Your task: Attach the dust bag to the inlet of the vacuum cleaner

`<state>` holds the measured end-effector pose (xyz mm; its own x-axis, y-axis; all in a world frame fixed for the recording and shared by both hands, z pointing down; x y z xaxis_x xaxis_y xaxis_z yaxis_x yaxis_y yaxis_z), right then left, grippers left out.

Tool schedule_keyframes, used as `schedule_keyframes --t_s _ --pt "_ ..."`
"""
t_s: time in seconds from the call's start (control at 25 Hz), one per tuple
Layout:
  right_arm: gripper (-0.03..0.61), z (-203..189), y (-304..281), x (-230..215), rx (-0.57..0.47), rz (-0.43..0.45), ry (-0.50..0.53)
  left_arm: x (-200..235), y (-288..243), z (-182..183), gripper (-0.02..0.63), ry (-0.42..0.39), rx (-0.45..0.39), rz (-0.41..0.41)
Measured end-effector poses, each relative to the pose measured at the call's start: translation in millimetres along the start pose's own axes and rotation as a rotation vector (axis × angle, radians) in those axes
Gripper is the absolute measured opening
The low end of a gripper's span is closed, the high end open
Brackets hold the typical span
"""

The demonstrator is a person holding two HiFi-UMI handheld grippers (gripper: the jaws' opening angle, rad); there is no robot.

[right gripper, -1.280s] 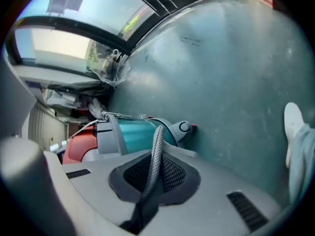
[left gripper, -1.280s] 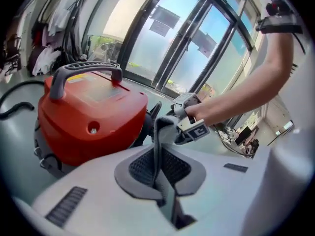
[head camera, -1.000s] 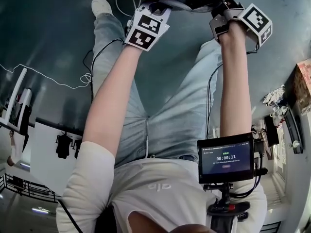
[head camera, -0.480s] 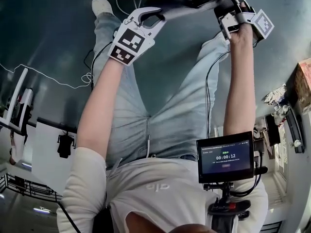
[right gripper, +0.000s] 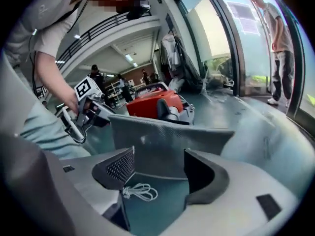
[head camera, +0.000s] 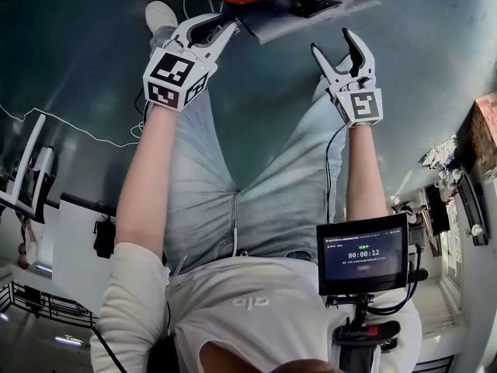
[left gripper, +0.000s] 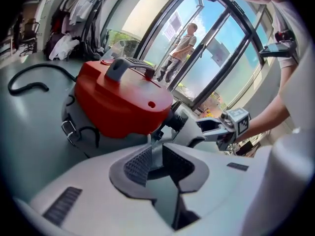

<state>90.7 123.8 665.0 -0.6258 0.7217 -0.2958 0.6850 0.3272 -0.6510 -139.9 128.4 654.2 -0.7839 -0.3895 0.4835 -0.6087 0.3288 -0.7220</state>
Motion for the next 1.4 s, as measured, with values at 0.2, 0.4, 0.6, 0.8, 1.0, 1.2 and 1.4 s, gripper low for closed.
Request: schedule_keyframes --t_s 0.2,0.4,0.6,0.8,1.0,1.2,1.4 --pt "0.327 46.9 -43.5 -20.2 -0.114 -0.074 0.024 -3.3 2.8 14.2 0.069 0.010 -0.022 0.040" --pt "0.327 8.1 -23.9 -30.6 -0.050 -0.077 0.035 -6.7 18.9 48.0 0.069 -0.071 -0.066 0.036" --pt "0.350 38.3 -46.5 -37.3 -0.077 -0.051 0.087 -22.6 14.2 109.4 0.069 -0.188 -0.113 -0.033" --pt "0.348 24.5 -36.3 -36.0 -0.087 -0.068 0.056 -31.0 14.2 122.9 0.069 -0.156 -0.129 -0.049" --pt "0.348 11.5 -40.8 -44.4 -0.074 -0.080 -0.034 -31.3 10.0 109.2 0.069 -0.147 -0.097 -0.045" --pt "0.347 31.3 33.5 -32.0 -0.147 -0.096 -0.133 -40.4 40.5 106.5 0.069 -0.110 -0.146 -0.013" --pt "0.344 205.8 162.3 -15.0 -0.366 0.060 -0.216 -149.2 126.1 209.4 0.069 -0.109 -0.303 -0.030"
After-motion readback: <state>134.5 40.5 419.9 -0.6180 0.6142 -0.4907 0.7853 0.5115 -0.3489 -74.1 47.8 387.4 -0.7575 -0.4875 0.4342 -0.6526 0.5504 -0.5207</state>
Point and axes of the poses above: the fingertips, and each gripper's own axes: y backward along the fingers, x to its left, z out of its top, the point moved 3 cm from there along y, backward along the fingers, and after that the axes turned 1 degree about z, right-handed, at the moved point
